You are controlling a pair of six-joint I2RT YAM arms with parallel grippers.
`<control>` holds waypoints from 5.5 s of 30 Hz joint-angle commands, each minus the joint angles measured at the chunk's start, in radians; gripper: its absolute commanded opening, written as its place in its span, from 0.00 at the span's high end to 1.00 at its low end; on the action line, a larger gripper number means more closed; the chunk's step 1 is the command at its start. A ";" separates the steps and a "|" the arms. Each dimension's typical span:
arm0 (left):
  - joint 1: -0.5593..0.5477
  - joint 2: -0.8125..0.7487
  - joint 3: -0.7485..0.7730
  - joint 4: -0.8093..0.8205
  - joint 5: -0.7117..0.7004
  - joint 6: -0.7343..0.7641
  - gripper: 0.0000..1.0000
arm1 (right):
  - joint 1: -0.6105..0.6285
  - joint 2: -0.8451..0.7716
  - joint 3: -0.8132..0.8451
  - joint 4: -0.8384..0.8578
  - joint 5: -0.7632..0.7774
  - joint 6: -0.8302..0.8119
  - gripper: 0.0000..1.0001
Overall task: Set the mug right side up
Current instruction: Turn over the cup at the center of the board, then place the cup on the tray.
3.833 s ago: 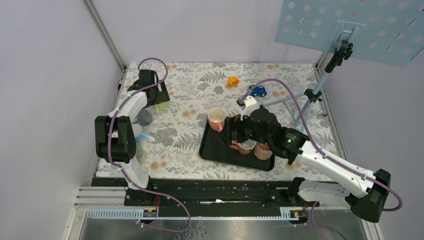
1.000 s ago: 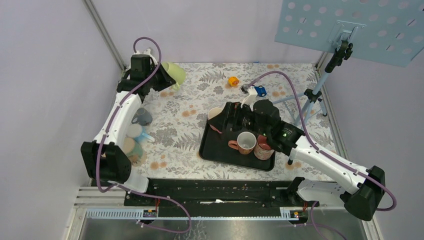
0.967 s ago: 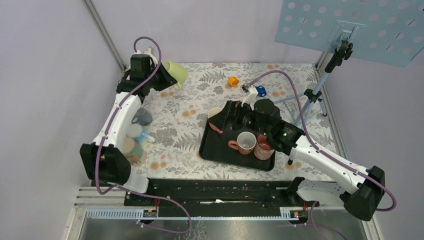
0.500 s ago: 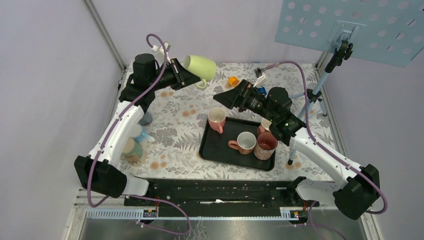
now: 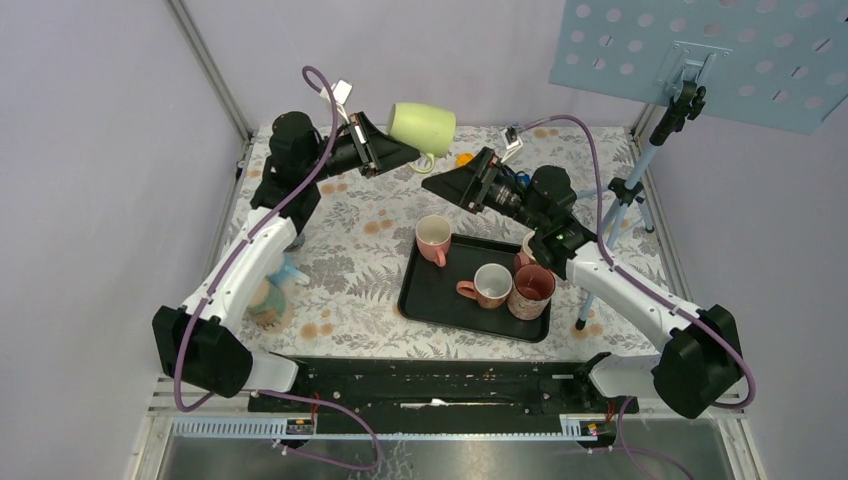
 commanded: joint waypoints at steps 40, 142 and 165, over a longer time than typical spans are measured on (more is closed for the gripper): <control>-0.094 -0.003 -0.048 0.322 0.068 -0.078 1.00 | -0.007 0.073 0.084 0.243 -0.052 0.153 0.86; -0.036 -0.227 0.035 -0.562 -0.733 0.469 0.01 | 0.455 0.321 0.182 -0.939 0.637 -0.422 1.00; -0.002 -0.239 0.015 -0.561 -0.694 0.479 0.01 | 0.435 0.429 0.254 -1.045 0.712 -0.453 1.00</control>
